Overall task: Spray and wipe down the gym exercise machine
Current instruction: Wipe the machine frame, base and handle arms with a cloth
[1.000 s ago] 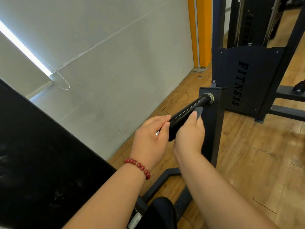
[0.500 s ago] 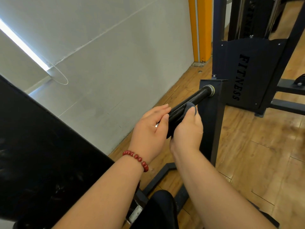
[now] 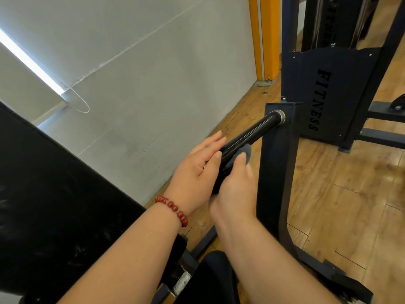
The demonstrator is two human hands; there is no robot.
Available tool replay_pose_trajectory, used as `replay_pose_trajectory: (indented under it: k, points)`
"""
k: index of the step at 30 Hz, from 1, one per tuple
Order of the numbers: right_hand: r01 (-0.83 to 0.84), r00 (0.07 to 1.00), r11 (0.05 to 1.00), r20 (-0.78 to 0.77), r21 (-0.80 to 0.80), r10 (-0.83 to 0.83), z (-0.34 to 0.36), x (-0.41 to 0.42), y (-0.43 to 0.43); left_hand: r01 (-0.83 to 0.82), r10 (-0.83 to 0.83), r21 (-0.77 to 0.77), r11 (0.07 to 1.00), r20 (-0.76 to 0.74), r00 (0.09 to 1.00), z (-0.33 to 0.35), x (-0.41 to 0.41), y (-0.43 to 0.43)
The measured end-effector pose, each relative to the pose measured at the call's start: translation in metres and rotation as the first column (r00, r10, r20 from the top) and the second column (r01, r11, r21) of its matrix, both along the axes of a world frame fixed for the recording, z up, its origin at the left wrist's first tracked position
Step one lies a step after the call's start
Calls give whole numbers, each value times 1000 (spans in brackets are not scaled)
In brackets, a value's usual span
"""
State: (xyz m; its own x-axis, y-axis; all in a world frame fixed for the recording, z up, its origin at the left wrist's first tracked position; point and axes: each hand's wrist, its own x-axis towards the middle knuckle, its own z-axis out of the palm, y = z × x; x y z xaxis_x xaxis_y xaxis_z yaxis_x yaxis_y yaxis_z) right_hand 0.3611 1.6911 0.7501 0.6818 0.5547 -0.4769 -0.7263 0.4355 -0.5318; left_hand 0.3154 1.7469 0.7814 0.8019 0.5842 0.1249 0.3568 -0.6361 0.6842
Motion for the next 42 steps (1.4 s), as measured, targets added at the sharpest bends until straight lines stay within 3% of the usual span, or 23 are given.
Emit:
replay_pose_trajectory:
  k: [3, 5, 7, 10, 16, 19, 24, 27, 30, 33, 35, 37, 39, 42]
  points:
    - [-92, 992, 996, 84, 6, 91, -3, -17, -16, 6, -6, 16, 1000, 3, 1000, 0, -1, 0]
    - [-87, 968, 993, 227, -85, 104, -7, -8, -29, 8, -8, 28, 1000, 4, 1000, -1, -1, 1]
    - [7, 908, 973, 409, -229, 90, -15, 13, -35, 0, 0, 47, 999, -4, 1000, -2, 0, 0]
    - [122, 874, 933, 482, -340, 61, -16, 50, -37, -33, 37, 116, 993, -33, 999, -1, 2, -5]
    - [155, 808, 915, 581, -372, 100, -18, 88, -35, 92, 108, 471, 877, -381, 918, 29, 14, -12]
    - [257, 675, 891, 729, -374, 112, -9, 104, -43, 183, 168, 563, 806, -514, 841, 40, 35, -16]
    - [417, 310, 847, 927, -331, 210, 7, 166, -56, 162, 193, 519, 840, -563, 803, 38, 90, -23]
    - [370, 127, 816, 895, -443, 428, 16, 213, -52, 92, 211, 490, 867, -528, 823, 29, 122, -22]
    - [217, -24, 698, 711, -683, 703, 23, 249, -34, 26, 244, 451, 892, -530, 812, 16, 143, -23]
    - [81, -40, 642, 641, -762, 766, 29, 269, -22, 19, 343, 563, 827, -531, 775, 4, 148, -28]
    - [25, -53, 656, 654, -754, 754, 25, 275, -30, 18, 386, 610, 792, -524, 759, 0, 149, -30]
    - [36, -82, 749, 745, -661, 662, 10, 274, -42, 26, 402, 624, 781, -535, 743, -1, 151, -29]
    - [128, -211, 848, 821, -515, 531, -9, 269, -48, 28, 409, 626, 780, -543, 733, -1, 153, -28]
    - [245, -477, 898, 761, -366, 440, -29, 269, -38, 30, 419, 641, 767, -536, 732, -1, 154, -29]
